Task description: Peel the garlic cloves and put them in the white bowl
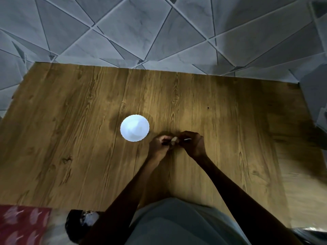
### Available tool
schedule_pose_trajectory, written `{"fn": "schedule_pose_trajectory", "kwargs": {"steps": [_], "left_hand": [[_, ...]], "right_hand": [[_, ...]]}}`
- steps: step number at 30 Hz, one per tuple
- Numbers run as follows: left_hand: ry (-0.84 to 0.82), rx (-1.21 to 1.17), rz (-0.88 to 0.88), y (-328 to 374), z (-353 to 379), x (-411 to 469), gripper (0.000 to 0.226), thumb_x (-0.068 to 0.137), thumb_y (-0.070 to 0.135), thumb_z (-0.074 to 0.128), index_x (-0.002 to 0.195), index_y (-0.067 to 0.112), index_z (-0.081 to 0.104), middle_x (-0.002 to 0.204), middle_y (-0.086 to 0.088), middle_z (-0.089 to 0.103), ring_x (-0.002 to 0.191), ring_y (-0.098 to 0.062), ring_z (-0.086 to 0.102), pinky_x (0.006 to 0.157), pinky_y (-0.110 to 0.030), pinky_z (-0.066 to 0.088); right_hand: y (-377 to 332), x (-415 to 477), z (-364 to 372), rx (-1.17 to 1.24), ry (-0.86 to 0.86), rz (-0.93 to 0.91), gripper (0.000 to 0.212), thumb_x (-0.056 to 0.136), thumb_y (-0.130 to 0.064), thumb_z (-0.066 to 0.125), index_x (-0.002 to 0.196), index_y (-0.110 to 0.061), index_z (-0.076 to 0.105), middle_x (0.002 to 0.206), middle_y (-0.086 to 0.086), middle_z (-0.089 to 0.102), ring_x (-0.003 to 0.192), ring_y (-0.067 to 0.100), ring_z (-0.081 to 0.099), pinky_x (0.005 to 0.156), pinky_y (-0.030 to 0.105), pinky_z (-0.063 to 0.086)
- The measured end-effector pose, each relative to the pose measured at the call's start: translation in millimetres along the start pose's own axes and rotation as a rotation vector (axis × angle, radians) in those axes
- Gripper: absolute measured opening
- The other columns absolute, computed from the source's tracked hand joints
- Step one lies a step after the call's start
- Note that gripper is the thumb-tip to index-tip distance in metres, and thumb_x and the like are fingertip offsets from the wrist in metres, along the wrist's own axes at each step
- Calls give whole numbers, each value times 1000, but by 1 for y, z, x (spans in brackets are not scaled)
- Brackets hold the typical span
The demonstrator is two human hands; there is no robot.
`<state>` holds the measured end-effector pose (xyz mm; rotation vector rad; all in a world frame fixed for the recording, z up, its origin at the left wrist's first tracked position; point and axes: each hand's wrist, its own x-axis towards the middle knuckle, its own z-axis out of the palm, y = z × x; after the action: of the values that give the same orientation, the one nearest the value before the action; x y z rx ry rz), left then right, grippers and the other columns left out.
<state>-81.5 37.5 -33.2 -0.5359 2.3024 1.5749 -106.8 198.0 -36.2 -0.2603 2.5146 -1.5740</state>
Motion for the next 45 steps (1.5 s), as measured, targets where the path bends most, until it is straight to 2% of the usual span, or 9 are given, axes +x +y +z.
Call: {"fn": "schedule_pose_trajectory", "kwargs": {"steps": [4,8,12,17,25,27,33,39,45], "left_hand": [[9,30,3,-1,-3,1,24,87,18,73,110,14,71,108,-2,72,102,-15,65,88,-27,52],[32,84,18,0,-6,2,25,82,28,77,105,17,73,102,2,74,98,-12,66,86,-28,51],[-37,136,86,3,-8,0,39,86,24,73,123,13,66,119,-4,69,113,-16,61,98,-24,45],[-50,195,81,5,-8,1,38,90,17,67,128,10,62,127,-7,65,120,-20,57,95,-18,37],[-14,205,63,5,-8,4,32,88,1,65,119,10,66,121,-7,66,117,-20,58,98,-24,42],[-43,213,75,5,-9,4,36,87,-1,65,122,11,65,122,-7,66,118,-20,57,96,-24,43],[-105,268,120,5,-11,8,45,91,1,60,135,7,55,137,-11,57,130,-24,49,107,-28,36],[-76,279,165,2,-10,8,44,87,0,64,131,5,59,131,-12,62,124,-24,54,99,-17,34],[-107,241,155,0,-11,12,42,87,7,69,128,6,61,127,-12,64,121,-24,57,105,-32,42]], "right_hand": [[3,3,0,-50,-14,-4,6,86,-14,75,91,-13,77,87,-5,75,80,4,71,72,25,59],[-1,4,0,-158,-44,-34,7,86,-17,75,92,-14,77,86,-6,74,77,0,69,68,14,54],[-3,6,1,-245,-64,-31,9,88,-12,72,96,-13,76,86,-9,71,71,-8,61,63,5,46],[-6,7,3,-319,-42,-19,13,89,-5,68,98,-10,75,89,-2,72,70,-14,53,64,0,42],[-6,4,8,-297,-8,89,11,85,-8,73,93,-14,77,91,-3,74,78,2,64,64,2,43],[-3,5,8,-274,5,115,9,84,-14,76,93,-13,77,92,-1,75,78,4,67,63,3,45],[0,7,8,-275,5,138,10,82,-18,79,90,-12,76,85,-2,73,72,5,67,61,11,50],[2,17,3,-301,-51,73,8,79,-12,81,82,-9,75,81,2,74,69,7,69,59,10,52],[-2,28,-5,-350,-165,25,6,77,-7,81,81,-8,76,83,4,75,74,10,70,69,23,59]]}}
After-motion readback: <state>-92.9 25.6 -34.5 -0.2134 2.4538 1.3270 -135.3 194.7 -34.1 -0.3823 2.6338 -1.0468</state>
